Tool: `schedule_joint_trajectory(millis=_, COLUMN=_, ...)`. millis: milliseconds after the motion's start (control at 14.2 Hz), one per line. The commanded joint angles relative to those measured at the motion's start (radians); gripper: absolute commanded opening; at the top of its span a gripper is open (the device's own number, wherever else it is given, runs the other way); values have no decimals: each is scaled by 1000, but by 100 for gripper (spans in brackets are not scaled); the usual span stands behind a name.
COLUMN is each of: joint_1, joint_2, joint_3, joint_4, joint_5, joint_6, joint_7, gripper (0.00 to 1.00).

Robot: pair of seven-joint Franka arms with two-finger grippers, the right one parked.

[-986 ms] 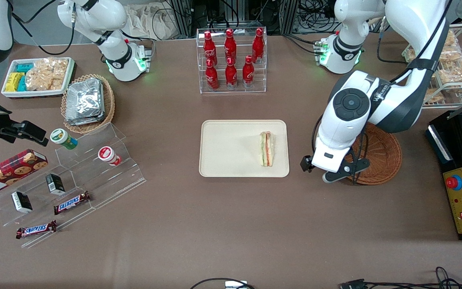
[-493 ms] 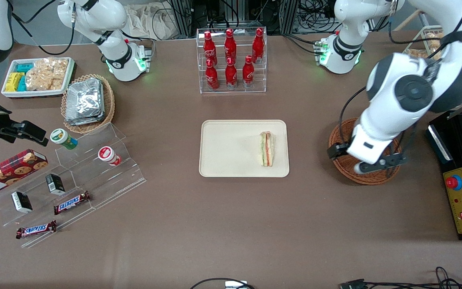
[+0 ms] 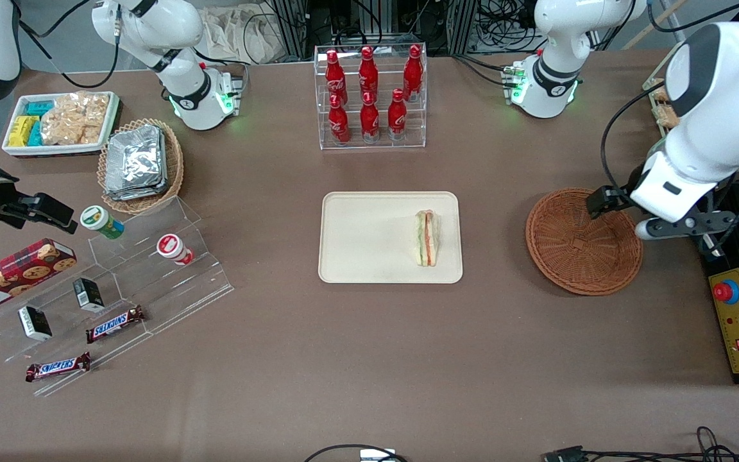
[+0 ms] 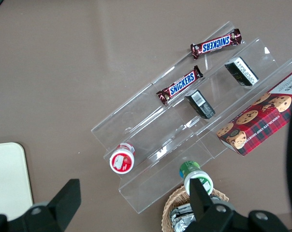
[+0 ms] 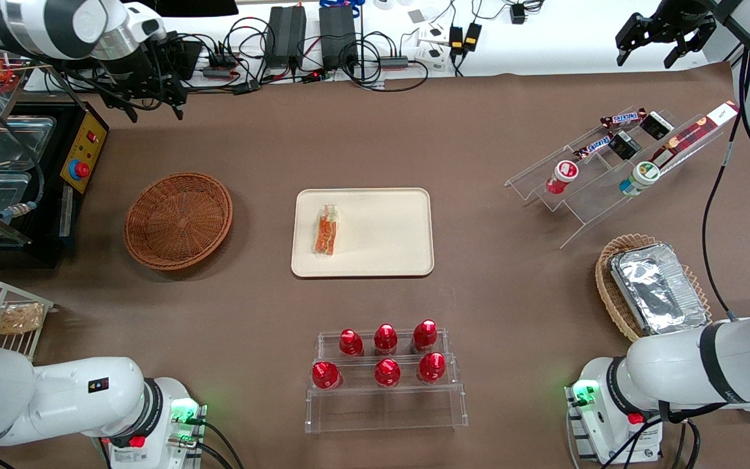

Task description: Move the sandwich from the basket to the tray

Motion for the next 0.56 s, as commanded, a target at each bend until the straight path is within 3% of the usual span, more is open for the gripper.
schedule_joint_trajectory(millis=0, joint_1=-29, joint_2=-40, joint_3=58, joint_4=14, joint_5=-24, joint_6=-53, joint_7=70, gripper=100)
schedule_joint_trajectory(millis=211, joint_1=-29, joint_2=-56, joint_3=92, joint_4=49, joint_5=-39, joint_6=-110, joint_7=195, gripper=100)
schedule_joint_trajectory(millis=493, joint_1=-25, joint_2=-80, joint_3=94, joint_4=54, joint_5=-39, joint_6=-123, joint_7=223, gripper=100)
